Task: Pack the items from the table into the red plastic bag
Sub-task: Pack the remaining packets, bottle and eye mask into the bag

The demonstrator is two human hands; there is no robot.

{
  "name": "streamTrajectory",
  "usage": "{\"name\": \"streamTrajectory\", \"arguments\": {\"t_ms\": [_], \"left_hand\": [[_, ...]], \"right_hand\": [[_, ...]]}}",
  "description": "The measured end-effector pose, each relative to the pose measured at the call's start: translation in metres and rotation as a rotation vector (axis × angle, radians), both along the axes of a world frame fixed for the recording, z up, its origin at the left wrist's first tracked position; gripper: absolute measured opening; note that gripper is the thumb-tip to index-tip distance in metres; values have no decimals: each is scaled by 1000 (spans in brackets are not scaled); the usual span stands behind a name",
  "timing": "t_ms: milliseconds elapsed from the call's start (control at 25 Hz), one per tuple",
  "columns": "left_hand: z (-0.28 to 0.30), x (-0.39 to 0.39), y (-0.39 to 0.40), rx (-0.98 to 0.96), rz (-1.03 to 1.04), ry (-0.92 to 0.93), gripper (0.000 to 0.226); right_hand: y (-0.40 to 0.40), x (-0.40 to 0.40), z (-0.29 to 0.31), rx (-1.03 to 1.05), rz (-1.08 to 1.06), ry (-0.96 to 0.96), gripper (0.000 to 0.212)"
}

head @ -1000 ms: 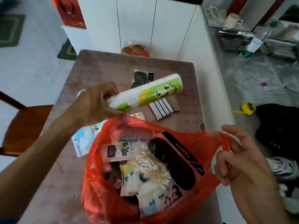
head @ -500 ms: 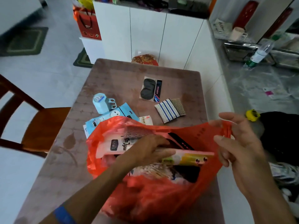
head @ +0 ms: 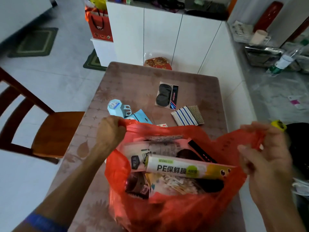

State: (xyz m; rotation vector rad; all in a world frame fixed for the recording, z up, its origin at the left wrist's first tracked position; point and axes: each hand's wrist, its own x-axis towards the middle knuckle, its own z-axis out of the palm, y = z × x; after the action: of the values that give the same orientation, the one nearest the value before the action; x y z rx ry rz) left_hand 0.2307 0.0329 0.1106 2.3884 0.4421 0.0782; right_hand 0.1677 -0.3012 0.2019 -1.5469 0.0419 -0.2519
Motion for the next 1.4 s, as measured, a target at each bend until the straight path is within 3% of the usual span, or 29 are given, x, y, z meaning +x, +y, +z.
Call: {"name": "streamTrajectory", "arguments": {"t_ms": [80, 160, 200, 320, 440, 520, 560, 640, 720, 800, 920, 1080, 1160, 1280, 1400], "left_hand": [[41, -18, -8, -143, -11, -200, 28], [63, -41, -11, -293, -49, -207, 36], [64, -54, -10, -321, -116, -128, 39], [50, -87, -4, -262, -417, 267, 37], [43, -95, 10, -356, -740, 582, 25], [46, -84, 20, -469, -879, 619, 14], [46, -72, 22, -588, -795, 558, 14], [23, -28, 21, -746, -357, 338, 20], [-18, 31, 9, -350, -192, 159, 15], [-66, 86, -12, -13, -407, 209, 12], [-133, 134, -41, 186, -701, 478, 33], [-184, 132, -67, 482, -706, 421, 40], [-184, 134, -71, 503, -668, 388, 37], [-176, 132, -71, 388, -500, 375, 28], [-139, 120, -58, 83, -352, 283, 42]], "right_hand": [[-15, -1, 2, 95, -54, -43, 49], [-18, -10, 11, 105, -103, -31, 57], [-14, -14, 13, 35, -122, -18, 54], [0, -17, 4, -348, -165, 40, 9], [-1, -8, 1, -453, -249, 89, 22], [0, -3, 4, -472, -291, 118, 22], [1, -1, 2, -483, -316, 131, 21], [14, 7, 0, -501, -361, 128, 21], [31, 17, -4, -490, -403, 114, 19], [45, 24, -7, -464, -422, 115, 20], [46, 25, -13, -432, -423, 103, 25], [32, 22, -24, -446, -416, 113, 23], [28, 23, -25, -463, -416, 131, 23], [27, 22, -23, -404, -364, 135, 23], [26, 21, -23, -365, -304, 142, 27]]}}
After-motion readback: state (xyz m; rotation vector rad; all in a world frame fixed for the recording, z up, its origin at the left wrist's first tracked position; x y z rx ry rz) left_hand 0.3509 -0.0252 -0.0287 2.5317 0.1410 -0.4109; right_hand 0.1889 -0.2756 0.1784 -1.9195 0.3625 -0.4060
